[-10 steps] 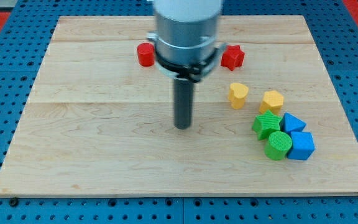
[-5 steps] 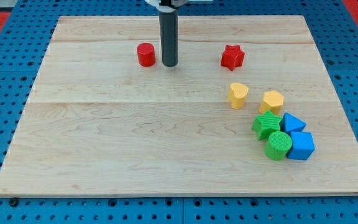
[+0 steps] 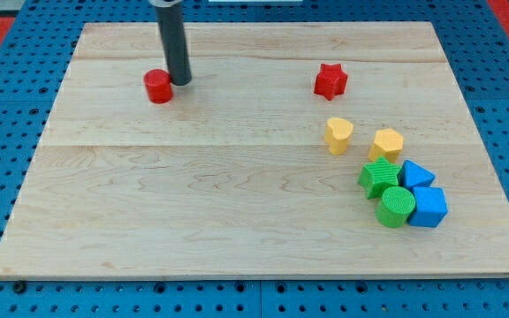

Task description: Slide the red circle towards the center left of the board

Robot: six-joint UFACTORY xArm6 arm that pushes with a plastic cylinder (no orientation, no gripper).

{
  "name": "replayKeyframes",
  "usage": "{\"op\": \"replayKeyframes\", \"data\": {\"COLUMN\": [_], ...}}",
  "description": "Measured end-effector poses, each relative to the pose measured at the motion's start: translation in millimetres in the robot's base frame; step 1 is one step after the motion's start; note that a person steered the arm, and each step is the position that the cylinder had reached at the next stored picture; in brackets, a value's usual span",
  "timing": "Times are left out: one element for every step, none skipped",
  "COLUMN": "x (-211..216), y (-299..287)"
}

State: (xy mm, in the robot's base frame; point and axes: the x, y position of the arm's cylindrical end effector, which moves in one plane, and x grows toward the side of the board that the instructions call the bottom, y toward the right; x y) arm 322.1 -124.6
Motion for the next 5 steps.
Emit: {"op": "replayKeyframes", "data": {"x": [0.0, 1.1, 6.0, 17.0, 16.7], "y": [-24.0, -45.3, -68.1, -71.6, -71.6]}}
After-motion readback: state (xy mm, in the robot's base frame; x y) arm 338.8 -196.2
